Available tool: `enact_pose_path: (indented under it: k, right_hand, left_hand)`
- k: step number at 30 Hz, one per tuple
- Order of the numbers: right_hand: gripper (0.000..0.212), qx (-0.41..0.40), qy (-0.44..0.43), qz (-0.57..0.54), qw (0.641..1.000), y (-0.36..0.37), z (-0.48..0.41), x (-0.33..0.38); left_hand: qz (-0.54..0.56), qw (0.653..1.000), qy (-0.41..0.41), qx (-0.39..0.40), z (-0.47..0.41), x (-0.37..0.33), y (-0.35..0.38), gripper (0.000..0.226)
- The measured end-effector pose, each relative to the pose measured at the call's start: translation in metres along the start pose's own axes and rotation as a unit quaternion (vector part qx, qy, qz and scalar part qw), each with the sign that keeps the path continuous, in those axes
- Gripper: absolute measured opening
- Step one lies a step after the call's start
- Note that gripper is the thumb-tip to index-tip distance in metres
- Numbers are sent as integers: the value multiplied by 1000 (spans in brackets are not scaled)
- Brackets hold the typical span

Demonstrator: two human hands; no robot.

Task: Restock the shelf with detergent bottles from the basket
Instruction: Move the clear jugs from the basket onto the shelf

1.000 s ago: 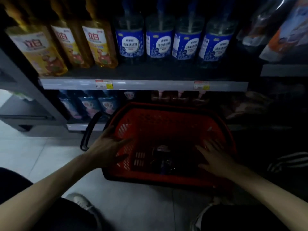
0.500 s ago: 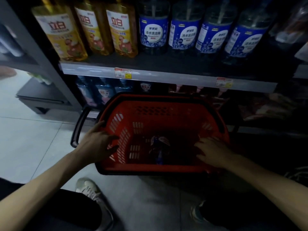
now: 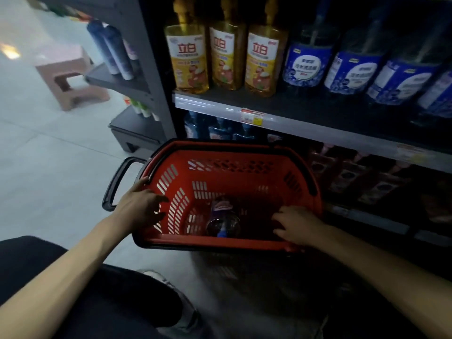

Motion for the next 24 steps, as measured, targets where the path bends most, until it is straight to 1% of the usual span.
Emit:
enact_pose_path:
  k: [1, 2, 3, 4, 8, 12, 16, 18, 20, 22, 24]
  right_hand:
    - [52, 1, -5, 5, 1000, -3, -6, 7]
    - [53, 4, -12, 10, 1000, -5, -12, 14]
    - [54, 8, -18, 15, 1000, -7, -18, 21]
    - [54, 12, -25, 22, 999, -9, -23, 28]
    - [55, 14, -43, 59, 997, -18, -41, 49]
    - [55, -13, -64, 95, 993, -32, -50, 77]
    - [48, -44, -93, 112, 988, -41, -53, 103]
    - [45, -54, -105, 110, 987, -43, -53, 107]
    - [44, -54, -111, 107, 987, -44, -52, 107]
    - [45, -45, -113, 113, 986, -44, -53, 108]
    - [47, -44, -122, 110, 985, -46, -58, 113]
  left_hand:
    - [-53, 998, 24, -2, 5, -5, -8, 50]
    - [-70, 997, 26, -5, 8, -6, -14, 46]
    - [-91, 995, 17, -20, 12, -3, -20, 44]
    - [-104, 993, 29, -50, 20, -1, -23, 43]
    - [-107, 992, 4, -68, 37, 14, -18, 45]
    - [-125, 988, -30, -89, 57, 31, -27, 40]
    - [-138, 987, -74, -25, 71, 42, -28, 46]
    - [-149, 985, -87, 7, 72, 41, -30, 48]
    - [-135, 986, -93, 33, 66, 36, -31, 49]
    - [-99, 990, -95, 36, 53, 25, -36, 47]
    - [-88, 993, -74, 25, 34, 11, -42, 45]
Point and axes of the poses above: each hand's wrist, its own z-axis away from the middle knuckle, its own y-axis out of the palm, x = y × z, the point moved 7 cm from there along -z, towards the middle knuckle, and after that the axes turned 7 degrees about -x, right-handed, at the moved point
